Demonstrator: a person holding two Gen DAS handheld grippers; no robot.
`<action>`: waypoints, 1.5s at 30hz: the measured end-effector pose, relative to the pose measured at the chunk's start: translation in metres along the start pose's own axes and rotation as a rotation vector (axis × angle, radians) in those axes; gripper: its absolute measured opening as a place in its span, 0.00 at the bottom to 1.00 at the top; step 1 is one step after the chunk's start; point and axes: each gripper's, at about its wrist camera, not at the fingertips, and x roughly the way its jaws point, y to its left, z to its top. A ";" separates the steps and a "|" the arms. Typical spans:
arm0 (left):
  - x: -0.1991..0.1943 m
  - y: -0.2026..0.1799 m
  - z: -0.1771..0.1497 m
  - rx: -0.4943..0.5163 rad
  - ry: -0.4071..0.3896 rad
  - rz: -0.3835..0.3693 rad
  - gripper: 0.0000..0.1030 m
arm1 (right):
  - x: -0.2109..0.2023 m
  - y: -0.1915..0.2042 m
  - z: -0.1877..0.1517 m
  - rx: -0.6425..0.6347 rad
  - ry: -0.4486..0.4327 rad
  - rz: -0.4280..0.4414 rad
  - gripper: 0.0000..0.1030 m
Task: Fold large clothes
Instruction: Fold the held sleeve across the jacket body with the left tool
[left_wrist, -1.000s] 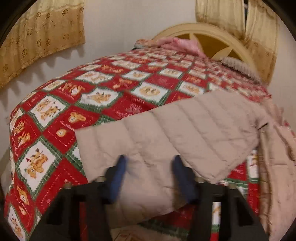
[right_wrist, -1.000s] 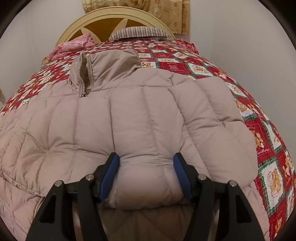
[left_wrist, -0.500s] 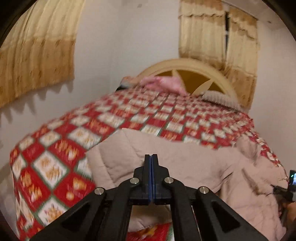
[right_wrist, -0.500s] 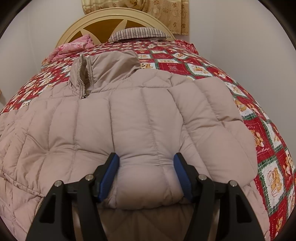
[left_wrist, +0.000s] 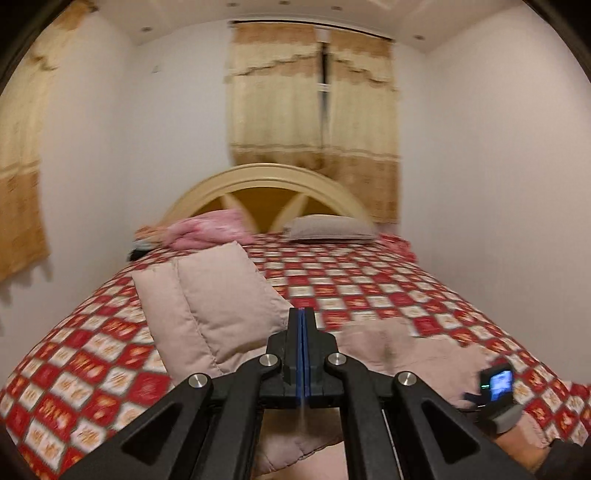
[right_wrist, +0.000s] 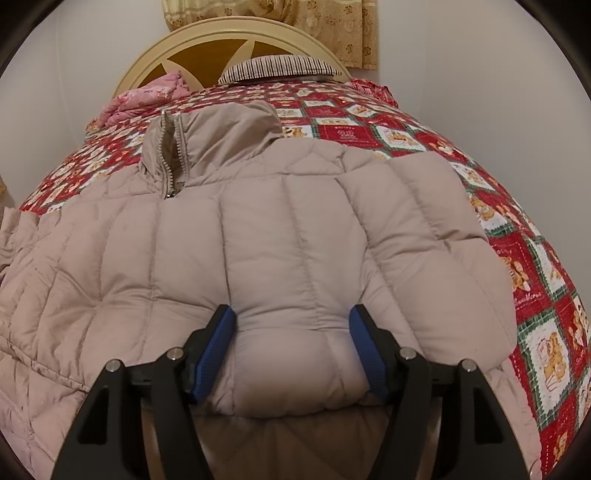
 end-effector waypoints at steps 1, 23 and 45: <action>0.008 -0.016 0.001 0.020 0.005 -0.028 0.00 | 0.000 0.000 0.000 0.000 0.000 0.001 0.67; 0.125 -0.239 -0.084 0.290 0.223 -0.258 0.00 | -0.003 -0.017 0.000 0.098 -0.026 0.113 0.72; 0.213 -0.064 -0.136 0.148 0.421 0.069 0.01 | -0.007 -0.023 0.000 0.131 -0.046 0.161 0.76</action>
